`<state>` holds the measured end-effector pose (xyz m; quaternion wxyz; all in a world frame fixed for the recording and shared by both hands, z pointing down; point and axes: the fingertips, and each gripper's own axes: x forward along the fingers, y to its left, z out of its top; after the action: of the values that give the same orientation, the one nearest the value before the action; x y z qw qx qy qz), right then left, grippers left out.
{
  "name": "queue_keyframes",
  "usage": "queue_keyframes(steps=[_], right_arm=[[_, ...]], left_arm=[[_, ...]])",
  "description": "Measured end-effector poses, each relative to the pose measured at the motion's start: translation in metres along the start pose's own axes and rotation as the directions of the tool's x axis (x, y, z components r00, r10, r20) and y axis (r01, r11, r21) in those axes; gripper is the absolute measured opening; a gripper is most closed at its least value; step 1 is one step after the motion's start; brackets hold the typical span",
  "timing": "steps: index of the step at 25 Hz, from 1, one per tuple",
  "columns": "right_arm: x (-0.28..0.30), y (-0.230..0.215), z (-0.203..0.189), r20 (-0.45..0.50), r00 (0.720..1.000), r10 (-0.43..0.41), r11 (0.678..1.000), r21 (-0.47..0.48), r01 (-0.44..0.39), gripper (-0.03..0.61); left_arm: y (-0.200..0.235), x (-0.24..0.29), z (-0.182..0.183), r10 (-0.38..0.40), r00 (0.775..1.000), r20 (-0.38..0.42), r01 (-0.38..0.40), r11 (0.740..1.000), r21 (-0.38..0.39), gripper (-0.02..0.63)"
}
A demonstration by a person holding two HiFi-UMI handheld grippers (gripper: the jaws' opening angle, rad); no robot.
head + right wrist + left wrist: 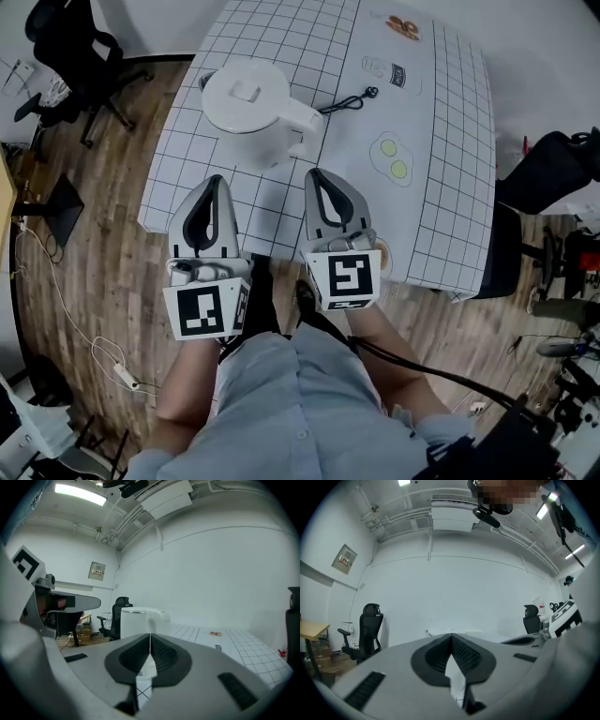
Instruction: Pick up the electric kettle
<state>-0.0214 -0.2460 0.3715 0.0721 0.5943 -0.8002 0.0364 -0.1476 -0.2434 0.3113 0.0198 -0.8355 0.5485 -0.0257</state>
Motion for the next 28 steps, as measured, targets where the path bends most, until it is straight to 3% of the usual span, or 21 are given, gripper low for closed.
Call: queue_keyframes(steps=[4, 5, 6, 7, 14, 28], right_arm=[[0.011, 0.003, -0.022, -0.036, 0.999, -0.04, 0.999, 0.029, 0.041, 0.005], [0.013, 0.001, -0.027, -0.038, 0.997, -0.064, 0.997, 0.033, 0.065, 0.046], [0.016, -0.001, -0.03, -0.038, 0.995, -0.091, 0.995, 0.036, 0.092, 0.161], [0.018, -0.002, -0.032, -0.037, 0.992, -0.119, 0.992, 0.037, 0.12, 0.19], [0.033, -0.013, -0.051, -0.11, 0.967, -0.23, 0.973, 0.009, 0.233, 0.229], [0.082, -0.046, -0.056, -0.095, 0.912, -0.398, 0.916, 0.017, 0.402, 0.236]], left_arm=[[0.01, 0.006, -0.02, -0.016, 0.999, -0.04, 0.016, 1.0, -0.011, -0.002], [0.012, 0.008, -0.025, -0.02, 0.999, -0.049, 0.02, 1.0, -0.012, -0.002], [0.016, 0.009, -0.03, -0.024, 0.998, -0.059, 0.023, 1.0, -0.015, -0.002], [0.019, 0.011, -0.035, -0.027, 0.997, -0.069, 0.025, 0.999, -0.02, -0.002], [0.035, 0.029, -0.054, -0.069, 0.992, -0.107, 0.064, 0.997, -0.05, -0.002], [0.068, 0.078, -0.076, -0.138, 0.98, -0.144, 0.129, 0.989, -0.066, -0.002]])
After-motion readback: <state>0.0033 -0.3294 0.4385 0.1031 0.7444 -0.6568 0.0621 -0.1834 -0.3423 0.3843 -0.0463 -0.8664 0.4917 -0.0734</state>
